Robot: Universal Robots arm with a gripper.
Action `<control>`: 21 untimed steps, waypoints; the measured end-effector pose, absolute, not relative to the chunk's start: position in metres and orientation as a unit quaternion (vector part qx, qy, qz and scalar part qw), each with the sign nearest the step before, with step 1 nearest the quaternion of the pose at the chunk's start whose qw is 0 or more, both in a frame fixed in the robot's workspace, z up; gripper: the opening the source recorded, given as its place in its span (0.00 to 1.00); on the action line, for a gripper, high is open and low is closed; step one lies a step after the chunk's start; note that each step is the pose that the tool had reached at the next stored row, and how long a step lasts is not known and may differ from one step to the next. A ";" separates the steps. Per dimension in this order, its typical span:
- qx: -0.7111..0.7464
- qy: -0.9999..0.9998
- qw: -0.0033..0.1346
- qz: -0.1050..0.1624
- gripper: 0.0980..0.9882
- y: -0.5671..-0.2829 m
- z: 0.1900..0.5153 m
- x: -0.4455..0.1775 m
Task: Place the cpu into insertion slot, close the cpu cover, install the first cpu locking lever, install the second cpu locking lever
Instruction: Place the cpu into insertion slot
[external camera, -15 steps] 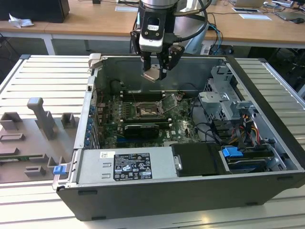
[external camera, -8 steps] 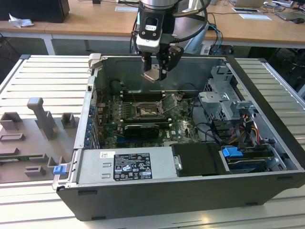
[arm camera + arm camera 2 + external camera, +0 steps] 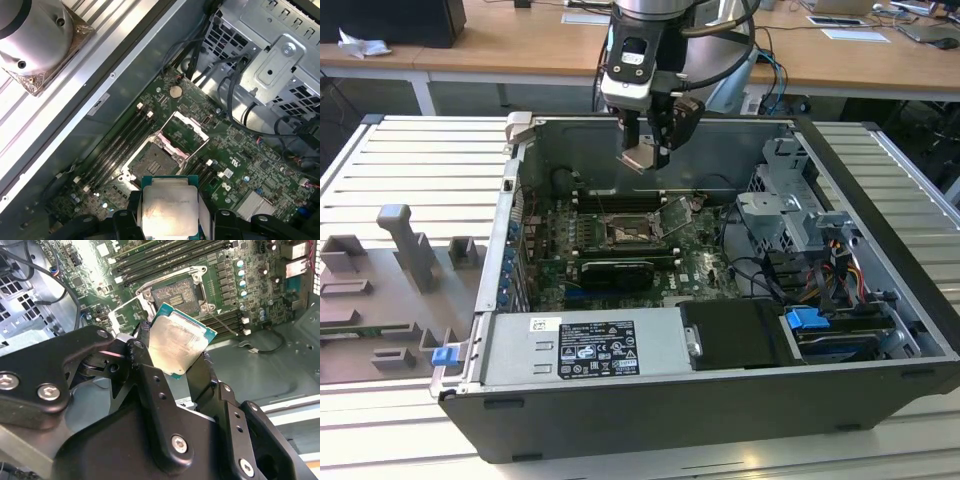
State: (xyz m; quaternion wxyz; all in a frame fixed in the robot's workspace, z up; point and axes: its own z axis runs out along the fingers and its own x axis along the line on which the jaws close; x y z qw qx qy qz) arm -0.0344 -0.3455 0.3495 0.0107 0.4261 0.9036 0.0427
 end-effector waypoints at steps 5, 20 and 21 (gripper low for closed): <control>0.442 0.896 0.011 0.043 0.49 -0.346 0.349 -0.034; 0.475 0.879 0.013 0.042 0.49 -0.346 0.348 -0.034; 0.477 0.878 0.013 0.042 0.49 -0.346 0.348 -0.034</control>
